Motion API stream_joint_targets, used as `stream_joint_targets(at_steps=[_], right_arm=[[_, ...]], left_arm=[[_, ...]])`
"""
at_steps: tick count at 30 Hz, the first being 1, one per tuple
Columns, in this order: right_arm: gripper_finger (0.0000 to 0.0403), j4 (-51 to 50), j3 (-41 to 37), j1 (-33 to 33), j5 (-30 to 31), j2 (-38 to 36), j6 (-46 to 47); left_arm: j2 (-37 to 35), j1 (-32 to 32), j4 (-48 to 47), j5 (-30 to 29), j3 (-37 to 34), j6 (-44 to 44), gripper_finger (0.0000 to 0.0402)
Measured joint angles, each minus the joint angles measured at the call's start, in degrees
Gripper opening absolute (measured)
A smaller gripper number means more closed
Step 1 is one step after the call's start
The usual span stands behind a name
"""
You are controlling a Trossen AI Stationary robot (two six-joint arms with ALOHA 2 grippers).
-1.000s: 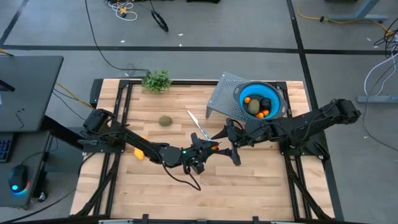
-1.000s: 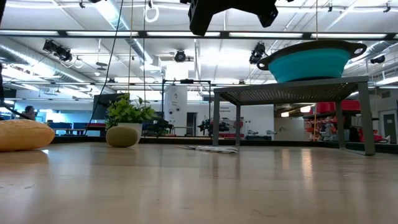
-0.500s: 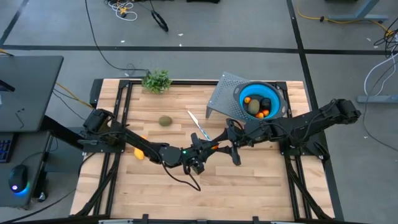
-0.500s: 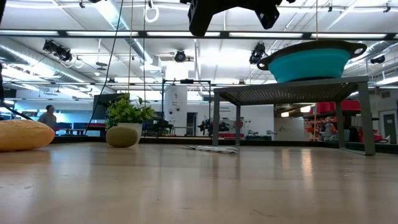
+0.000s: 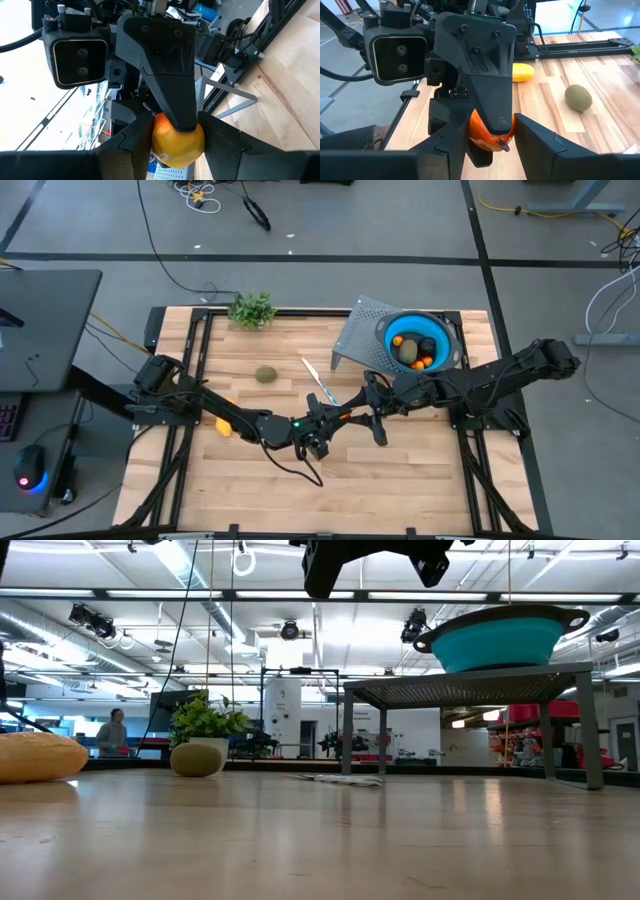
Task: Pick & Place Fruit
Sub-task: Put the peach into the blue strainer bowl on the shelf
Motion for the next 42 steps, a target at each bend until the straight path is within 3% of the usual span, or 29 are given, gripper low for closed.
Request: stream_joint_targets(at_steps=[30,34,42], right_arm=[[0.016,-0.89,0.0,0.0,-0.23,-0.07,-0.82],[0.016,-2.07,0.02,0.0,1.78,-0.11,-0.98],[0.016,-2.88,0.02,0.0,6.37,-0.54,-1.54]], left_arm=[[0.0,-0.23,-0.05,-0.23,0.0,-1.95,0.0166],[0.0,-0.83,0.4,-0.31,0.0,-2.1,0.0191],[0.0,-1.51,0.61,-4.89,0.07,-3.28,0.0283]])
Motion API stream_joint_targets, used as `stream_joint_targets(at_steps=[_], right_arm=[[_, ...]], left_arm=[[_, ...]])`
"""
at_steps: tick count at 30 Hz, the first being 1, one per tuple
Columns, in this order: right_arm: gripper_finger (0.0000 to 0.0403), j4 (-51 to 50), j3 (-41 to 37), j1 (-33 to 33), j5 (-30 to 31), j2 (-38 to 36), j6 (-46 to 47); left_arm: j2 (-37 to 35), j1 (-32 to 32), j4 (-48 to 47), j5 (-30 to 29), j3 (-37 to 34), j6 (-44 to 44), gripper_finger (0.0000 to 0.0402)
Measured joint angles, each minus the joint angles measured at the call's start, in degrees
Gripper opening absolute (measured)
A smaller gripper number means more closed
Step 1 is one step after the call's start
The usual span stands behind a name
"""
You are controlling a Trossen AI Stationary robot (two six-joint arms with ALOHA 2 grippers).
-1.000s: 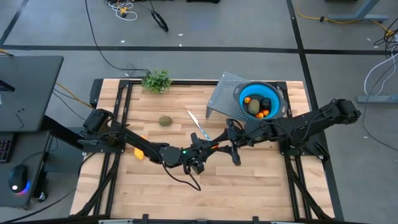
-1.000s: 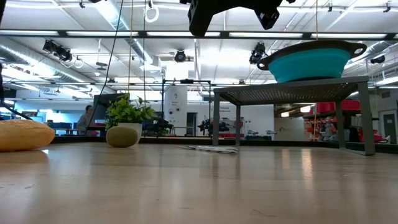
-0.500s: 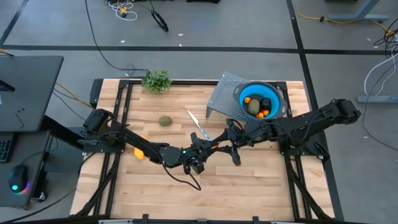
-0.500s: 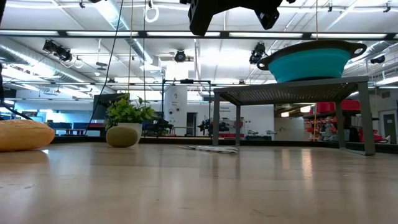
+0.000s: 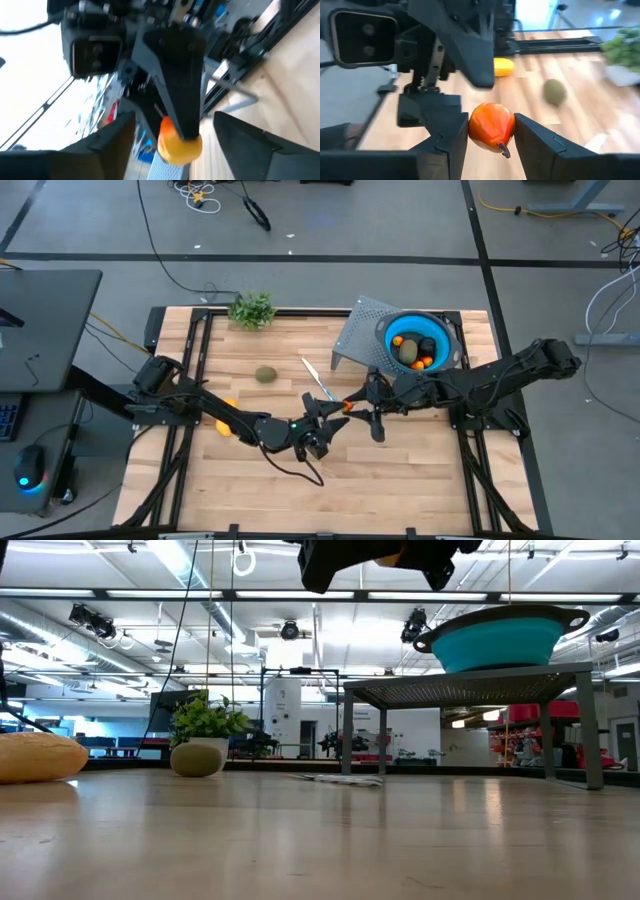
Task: Pick & Place Fruit
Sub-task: Put the peach into the blue strainer bowl on the shelf
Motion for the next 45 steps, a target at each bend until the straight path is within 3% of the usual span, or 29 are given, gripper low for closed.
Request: stream_joint_targets(at_steps=[4,8,15,19,30,37,45], right_arm=[[0.016,-3.61,0.0,-0.02,6.82,-2.48,-0.14],[0.016,-8.84,0.0,-0.02,15.12,-6.85,-0.09],[0.016,-23.07,0.0,-0.02,30.32,-15.9,0.69],[0.016,-31.54,0.0,-0.09,36.52,-19.9,4.17],[0.016,-45.29,0.0,-0.24,45.56,-24.54,11.88],[0.016,-52.26,0.0,-0.66,46.07,-24.5,16.48],[0.0166,-52.84,0.0,-0.66,46.75,-24.5,17.13]], left_arm=[[0.0,-0.86,0.51,-6.58,0.0,-3.79,0.0319],[-0.02,-1.6,0.55,-9.99,0.0,-19.38,0.0334],[-0.07,0.6,-13.81,-1.3,-0.79,-52.26,0.0336],[-0.04,2.72,-21.35,1.67,-0.85,-61.93,0.0336],[-0.04,3.87,-21.71,5.71,-0.83,-65.57,0.0336],[-0.04,3.89,-21.51,6.17,-0.83,-66.81,0.0336],[-0.04,3.91,-21.53,7.25,-0.83,-67.45,0.0336]])
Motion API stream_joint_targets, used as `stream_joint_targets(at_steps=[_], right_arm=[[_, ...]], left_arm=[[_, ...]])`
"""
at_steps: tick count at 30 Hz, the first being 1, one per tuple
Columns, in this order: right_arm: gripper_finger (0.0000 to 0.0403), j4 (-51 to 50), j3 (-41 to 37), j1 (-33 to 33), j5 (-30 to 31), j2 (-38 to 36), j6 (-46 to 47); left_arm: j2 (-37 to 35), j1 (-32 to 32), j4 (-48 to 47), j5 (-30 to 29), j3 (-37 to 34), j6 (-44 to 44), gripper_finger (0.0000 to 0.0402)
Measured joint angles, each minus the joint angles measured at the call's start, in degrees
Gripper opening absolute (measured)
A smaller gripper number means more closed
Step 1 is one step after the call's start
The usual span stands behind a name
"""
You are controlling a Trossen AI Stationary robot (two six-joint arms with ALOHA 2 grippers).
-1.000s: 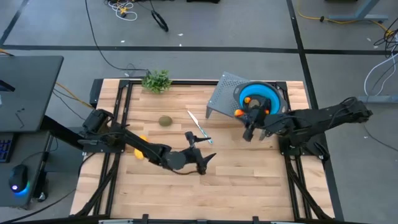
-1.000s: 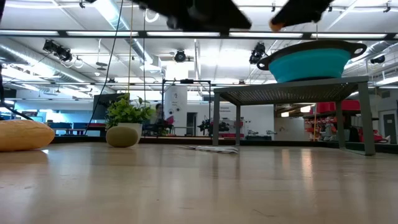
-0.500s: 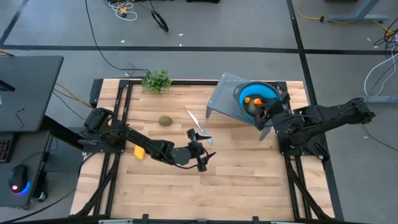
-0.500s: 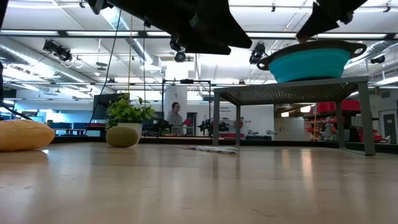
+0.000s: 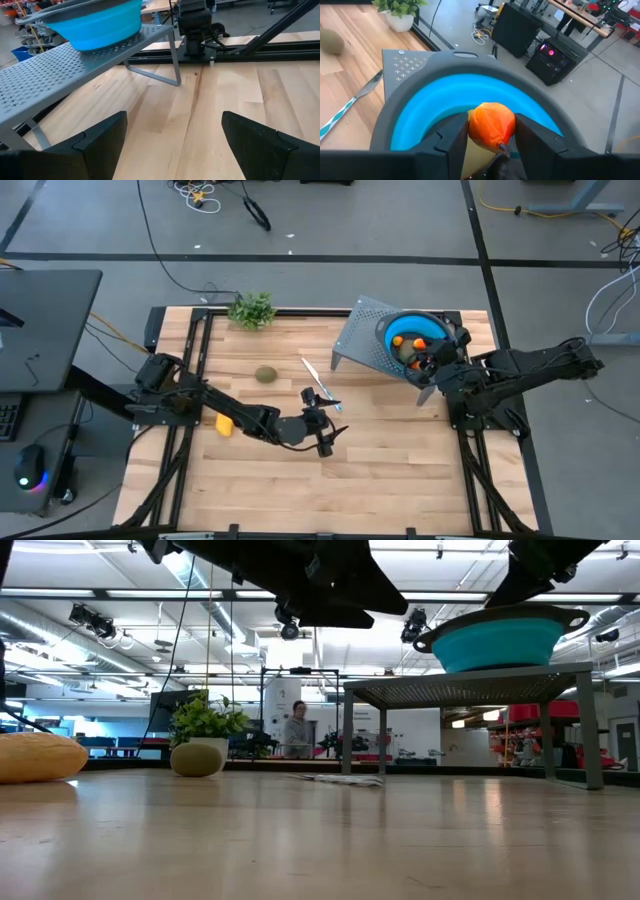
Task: Pick & Place Fruit
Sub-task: Put the peach into the blue strainer bowl on the shelf, then put the kiwi into the blue strainer bowl on the shelf
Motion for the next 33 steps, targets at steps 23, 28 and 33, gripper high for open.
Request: stream_joint_targets(at_steps=[23,28,33], right_arm=[[0.0279,34.65,0.0,0.0,-25.62,2.1,-17.86],[0.0279,37.47,0.0,0.95,-38.97,7.57,-22.58],[0.0279,36.22,-0.02,1.79,-33.64,14.08,-24.7]], left_arm=[[0.02,2.37,4.54,3.46,0.0,-8.67,0.0336],[-0.03,2.3,2.99,-0.56,0.0,-10.85,0.0336],[-2.35,2.1,-7.22,-5.57,-0.07,-16.2,0.0336]])
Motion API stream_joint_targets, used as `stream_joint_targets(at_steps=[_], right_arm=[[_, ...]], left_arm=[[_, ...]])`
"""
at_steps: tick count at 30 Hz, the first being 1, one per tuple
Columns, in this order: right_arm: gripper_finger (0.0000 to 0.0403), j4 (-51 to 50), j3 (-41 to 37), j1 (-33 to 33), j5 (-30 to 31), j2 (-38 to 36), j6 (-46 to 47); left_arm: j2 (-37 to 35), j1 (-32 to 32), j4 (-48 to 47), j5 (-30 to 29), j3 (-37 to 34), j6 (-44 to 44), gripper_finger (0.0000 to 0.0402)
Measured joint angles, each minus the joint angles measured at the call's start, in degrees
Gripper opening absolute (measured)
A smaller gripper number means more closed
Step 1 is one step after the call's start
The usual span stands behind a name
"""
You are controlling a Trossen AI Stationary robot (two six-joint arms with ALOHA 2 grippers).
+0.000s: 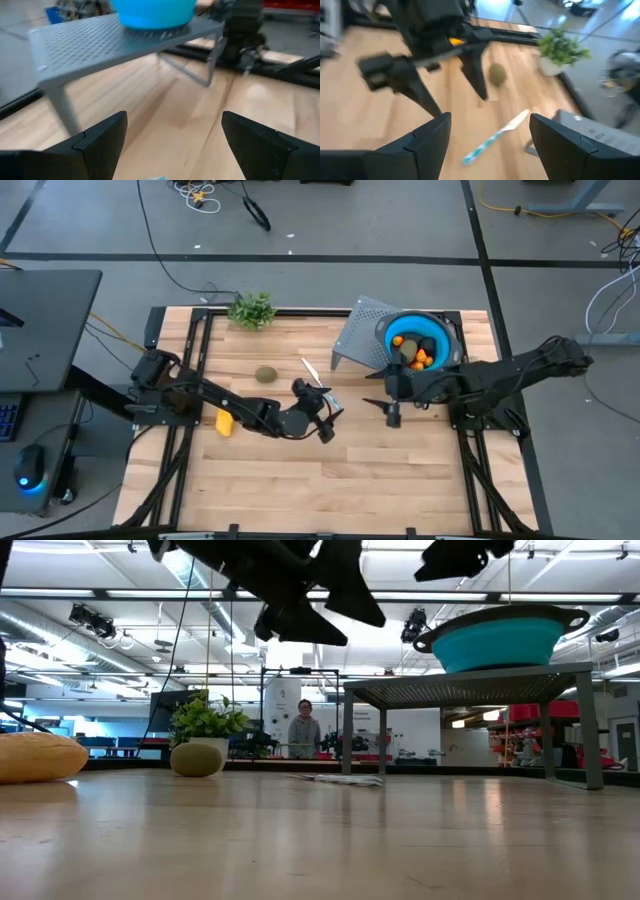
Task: Pick & Place Fruit
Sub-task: Put the kiwi into the blue strainer bowl on the shelf
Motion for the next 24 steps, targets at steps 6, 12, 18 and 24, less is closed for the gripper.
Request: stream_joint_targets(at_steps=[6,12,18,24], right_arm=[[0.0279,4.54,0.0,-0.02,0.97,2.42,-5.55],[0.0279,9.99,0.02,0.57,-16.6,2.29,-5.94],[0.0279,10.07,0.0,2.69,-19.69,2.36,-6.08],[0.0279,9.68,0.0,4.77,-19.36,2.37,-4.37]], left_arm=[[-6.73,-0.01,-17.67,2.5,0.07,-9.45,0.0336],[-15.67,1.11,-35.82,6.84,0.11,-15.55,0.0316],[-18.34,6.38,-52.54,12.24,0.07,-23.25,0.0301],[-18.3,15.44,-55.31,30.57,-1.96,-18.3,0.0302]])
